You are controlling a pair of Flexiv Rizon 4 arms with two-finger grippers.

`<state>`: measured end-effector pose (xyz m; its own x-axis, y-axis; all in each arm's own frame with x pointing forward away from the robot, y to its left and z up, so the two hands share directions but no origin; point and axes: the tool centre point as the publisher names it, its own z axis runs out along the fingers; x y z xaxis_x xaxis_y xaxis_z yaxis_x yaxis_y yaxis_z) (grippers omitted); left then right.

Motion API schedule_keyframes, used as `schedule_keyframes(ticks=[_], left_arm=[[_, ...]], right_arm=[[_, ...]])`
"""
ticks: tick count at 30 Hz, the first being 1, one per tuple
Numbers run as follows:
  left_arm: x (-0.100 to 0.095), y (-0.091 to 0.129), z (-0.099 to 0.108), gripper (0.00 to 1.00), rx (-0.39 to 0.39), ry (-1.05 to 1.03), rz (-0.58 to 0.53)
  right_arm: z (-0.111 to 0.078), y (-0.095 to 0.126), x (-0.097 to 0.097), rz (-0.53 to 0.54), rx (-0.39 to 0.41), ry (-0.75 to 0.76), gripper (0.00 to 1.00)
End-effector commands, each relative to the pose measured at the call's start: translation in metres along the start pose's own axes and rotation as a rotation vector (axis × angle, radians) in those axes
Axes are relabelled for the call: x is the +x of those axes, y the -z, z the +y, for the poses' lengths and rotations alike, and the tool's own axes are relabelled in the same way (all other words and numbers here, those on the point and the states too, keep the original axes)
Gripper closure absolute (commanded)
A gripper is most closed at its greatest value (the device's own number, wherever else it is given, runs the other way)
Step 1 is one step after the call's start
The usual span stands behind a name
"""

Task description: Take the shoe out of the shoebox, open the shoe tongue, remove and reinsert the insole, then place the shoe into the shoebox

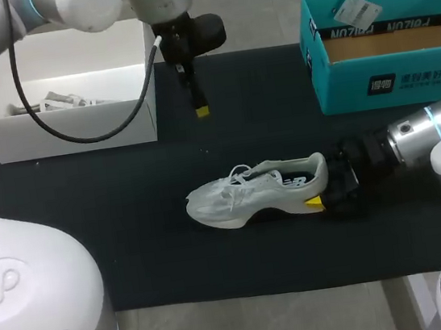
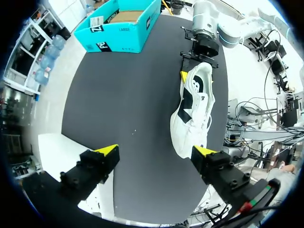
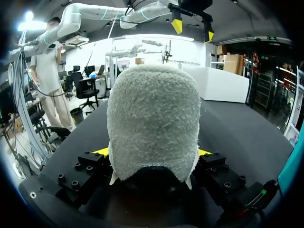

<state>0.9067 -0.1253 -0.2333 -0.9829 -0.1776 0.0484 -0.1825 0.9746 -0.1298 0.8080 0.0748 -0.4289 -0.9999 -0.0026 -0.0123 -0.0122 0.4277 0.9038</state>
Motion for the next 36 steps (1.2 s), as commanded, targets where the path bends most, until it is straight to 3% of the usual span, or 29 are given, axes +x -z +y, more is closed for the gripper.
schedule_keyframes(ticks=[1, 24, 27, 29, 30, 31, 32, 34, 36], left_arm=[[-0.005, -0.001, -0.007, 0.0, -0.02, -0.009, 0.014], [-0.005, -0.001, -0.007, 0.0, -0.02, -0.009, 0.014], [0.012, 0.005, -0.007, 0.0, 0.001, 0.13, 0.016], [0.02, 0.011, -0.01, 0.0, -0.04, 0.285, 0.051], [0.025, 0.013, -0.008, 0.0, -0.005, 0.343, 0.067], [0.029, 0.014, -0.008, 0.0, -0.077, 0.453, 0.087], [0.034, 0.015, -0.01, 0.0, -0.049, 0.491, 0.076], [0.044, 0.015, -0.011, 0.0, -0.096, 0.631, 0.089], [0.056, 0.013, -0.012, 0.0, -0.068, 0.736, 0.103]], right_arm=[[0.0, -0.002, -0.001, -0.002, 0.002, 0.0, 1.0], [0.0, -0.002, -0.001, -0.002, 0.002, 0.0, 1.0], [0.0, -0.002, -0.001, -0.002, 0.002, 0.0, 1.0], [0.0, -0.002, -0.001, -0.002, 0.002, 0.0, 1.0], [0.0, -0.002, -0.001, -0.002, 0.002, 0.0, 1.0], [0.0, -0.002, -0.001, -0.002, 0.002, 0.0, 1.0], [0.0, -0.002, -0.001, -0.002, 0.002, 0.0, 1.0], [0.0, -0.002, -0.001, -0.002, 0.002, 0.0, 1.0], [0.0, -0.002, -0.001, -0.002, 0.002, 0.0, 1.0]])
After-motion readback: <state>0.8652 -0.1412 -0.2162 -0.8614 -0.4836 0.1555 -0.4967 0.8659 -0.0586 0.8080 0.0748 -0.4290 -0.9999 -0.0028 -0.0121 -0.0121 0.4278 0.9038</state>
